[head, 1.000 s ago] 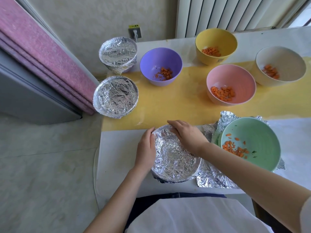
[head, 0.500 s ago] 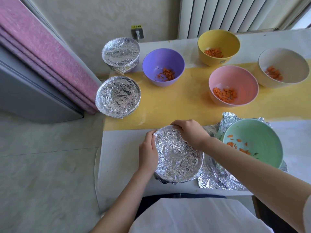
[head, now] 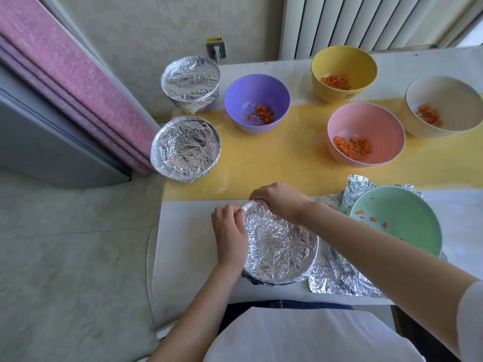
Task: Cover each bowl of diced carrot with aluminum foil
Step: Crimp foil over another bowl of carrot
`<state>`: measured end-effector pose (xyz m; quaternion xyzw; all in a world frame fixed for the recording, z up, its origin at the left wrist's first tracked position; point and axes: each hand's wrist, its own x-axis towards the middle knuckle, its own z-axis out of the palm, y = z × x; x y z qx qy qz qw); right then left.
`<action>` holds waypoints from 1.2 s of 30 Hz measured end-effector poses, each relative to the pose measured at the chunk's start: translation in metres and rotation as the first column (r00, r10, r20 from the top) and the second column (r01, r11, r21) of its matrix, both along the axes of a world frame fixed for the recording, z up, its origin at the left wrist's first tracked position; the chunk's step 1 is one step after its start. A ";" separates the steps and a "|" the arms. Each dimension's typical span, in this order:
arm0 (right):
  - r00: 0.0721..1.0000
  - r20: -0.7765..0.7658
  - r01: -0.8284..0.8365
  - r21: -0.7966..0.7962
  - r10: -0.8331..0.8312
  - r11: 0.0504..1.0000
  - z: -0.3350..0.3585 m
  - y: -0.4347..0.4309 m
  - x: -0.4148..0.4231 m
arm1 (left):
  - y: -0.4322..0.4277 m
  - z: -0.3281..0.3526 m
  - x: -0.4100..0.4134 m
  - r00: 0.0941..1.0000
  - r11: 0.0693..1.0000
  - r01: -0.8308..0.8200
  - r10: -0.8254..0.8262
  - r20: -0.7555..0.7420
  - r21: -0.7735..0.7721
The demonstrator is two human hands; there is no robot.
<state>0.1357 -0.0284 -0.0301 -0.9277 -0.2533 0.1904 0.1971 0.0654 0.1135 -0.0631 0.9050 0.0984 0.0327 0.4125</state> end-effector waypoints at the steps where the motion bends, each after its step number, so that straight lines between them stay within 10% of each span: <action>1: 1.000 0.002 0.002 -0.006 -0.002 1.000 0.000 0.000 0.000 | 0.000 0.000 0.000 1.000 1.000 -0.003 0.003 0.012 0.007; 9: 0.990 -0.028 -0.143 -0.073 0.142 0.987 0.011 0.012 -0.002 | -0.002 0.000 0.000 0.997 0.997 0.023 -0.028 0.074 0.070; 36: 0.978 -0.141 0.166 0.095 -0.152 0.981 -0.001 -0.018 -0.010 | -0.003 0.000 -0.007 0.995 0.996 -0.042 0.035 0.090 0.083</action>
